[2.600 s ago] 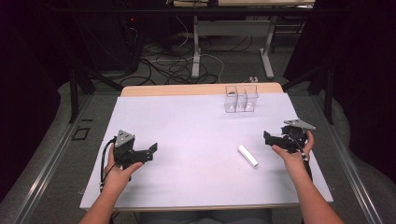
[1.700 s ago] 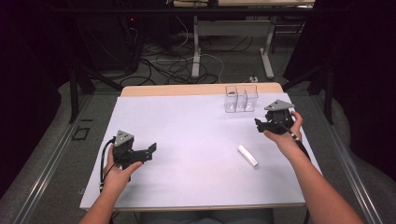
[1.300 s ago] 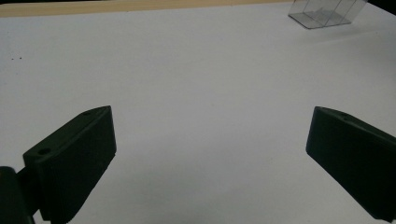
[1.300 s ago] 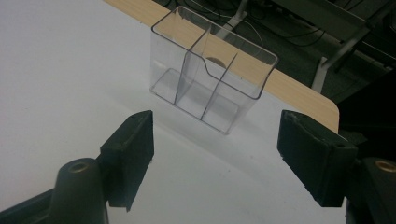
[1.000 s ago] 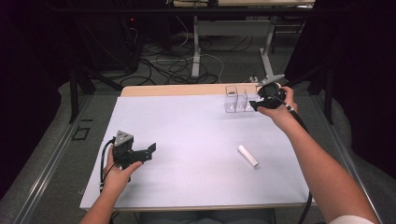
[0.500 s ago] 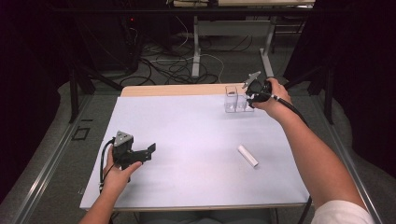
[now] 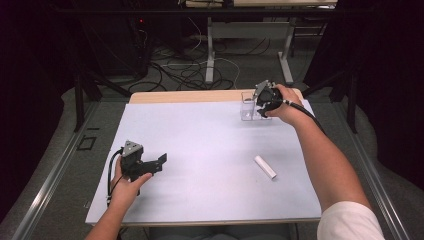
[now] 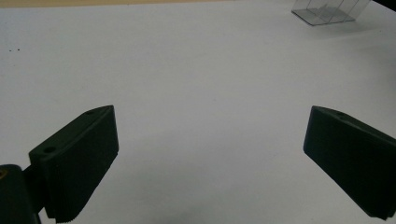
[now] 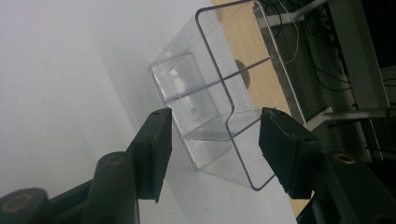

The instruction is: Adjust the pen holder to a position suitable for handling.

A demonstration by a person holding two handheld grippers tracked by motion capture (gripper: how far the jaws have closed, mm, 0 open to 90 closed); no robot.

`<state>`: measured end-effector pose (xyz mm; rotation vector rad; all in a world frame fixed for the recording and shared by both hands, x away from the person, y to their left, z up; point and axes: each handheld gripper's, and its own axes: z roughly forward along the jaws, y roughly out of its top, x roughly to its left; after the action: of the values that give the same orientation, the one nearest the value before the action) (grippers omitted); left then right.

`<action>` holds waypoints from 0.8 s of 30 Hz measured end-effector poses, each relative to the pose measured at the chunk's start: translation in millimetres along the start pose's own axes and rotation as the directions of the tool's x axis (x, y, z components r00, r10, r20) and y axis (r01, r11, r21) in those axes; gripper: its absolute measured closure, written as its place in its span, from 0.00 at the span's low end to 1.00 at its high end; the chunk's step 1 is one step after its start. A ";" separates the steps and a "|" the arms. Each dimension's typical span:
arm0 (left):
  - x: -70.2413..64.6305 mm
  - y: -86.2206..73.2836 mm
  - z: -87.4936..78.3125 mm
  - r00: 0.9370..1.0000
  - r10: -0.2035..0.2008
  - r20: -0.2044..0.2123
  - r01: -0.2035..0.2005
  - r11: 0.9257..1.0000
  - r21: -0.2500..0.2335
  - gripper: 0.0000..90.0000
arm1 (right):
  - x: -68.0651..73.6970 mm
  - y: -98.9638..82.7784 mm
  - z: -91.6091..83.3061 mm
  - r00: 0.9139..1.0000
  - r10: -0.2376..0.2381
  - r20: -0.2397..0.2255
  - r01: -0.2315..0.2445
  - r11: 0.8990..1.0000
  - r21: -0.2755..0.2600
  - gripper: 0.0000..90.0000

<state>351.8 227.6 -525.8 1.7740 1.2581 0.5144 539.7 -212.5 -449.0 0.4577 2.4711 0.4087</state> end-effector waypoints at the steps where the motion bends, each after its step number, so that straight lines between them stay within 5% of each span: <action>1: 0.2 -0.1 0.0 1.000 0.002 0.001 -0.002 1.000 0.004 0.04 | -0.3 -0.3 1.7 1.000 0.006 0.002 -0.006 1.000 0.004 0.50; 24: 0.0 -0.9 0.8 1.000 -0.006 0.002 0.006 1.000 0.006 0.04 | -4.5 2.6 23.2 0.999 0.046 -0.011 -0.046 0.998 -0.045 0.67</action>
<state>351.9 227.3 -527.0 1.7745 1.2647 0.5064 557.6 -207.8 -463.8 0.4956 2.4596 0.4857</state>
